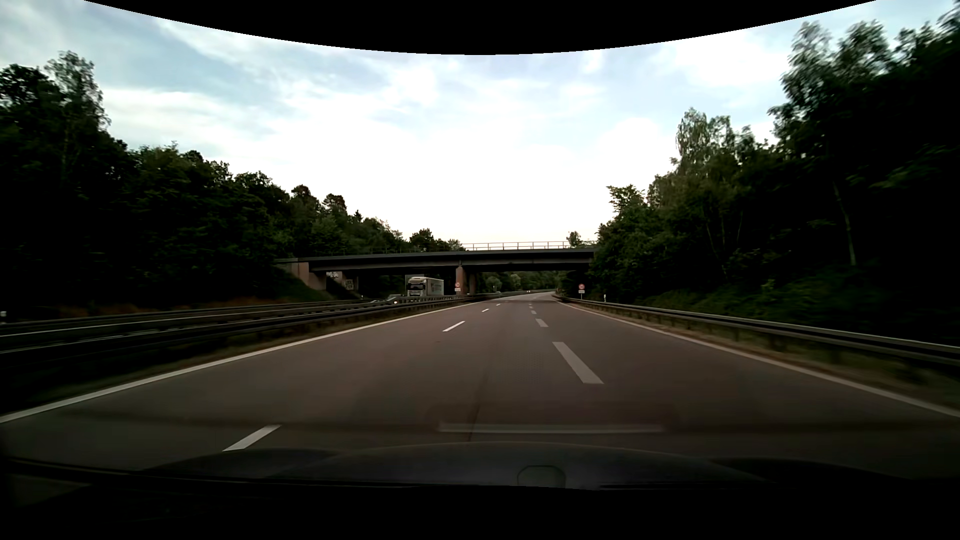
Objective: Follow the waypoints while adhering to traffic rules and regulations
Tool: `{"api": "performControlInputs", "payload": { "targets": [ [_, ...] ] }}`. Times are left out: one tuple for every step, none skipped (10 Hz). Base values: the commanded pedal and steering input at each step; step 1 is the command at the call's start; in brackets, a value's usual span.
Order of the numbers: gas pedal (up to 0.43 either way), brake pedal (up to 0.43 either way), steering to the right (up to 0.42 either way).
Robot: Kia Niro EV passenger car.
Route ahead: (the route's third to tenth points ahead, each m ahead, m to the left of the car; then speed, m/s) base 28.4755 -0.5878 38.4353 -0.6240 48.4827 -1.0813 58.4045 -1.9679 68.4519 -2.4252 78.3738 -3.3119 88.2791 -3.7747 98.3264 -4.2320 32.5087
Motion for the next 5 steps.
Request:
{"api": "performControlInputs", "payload": {
  "targets": [
    [0.559,0.006,0.006],
    [0.551,0.006,0.006],
    [0.551,0.006,0.006],
    [0.539,0.006,0.007],
    [0.539,0.006,0.007]
  ]
}}
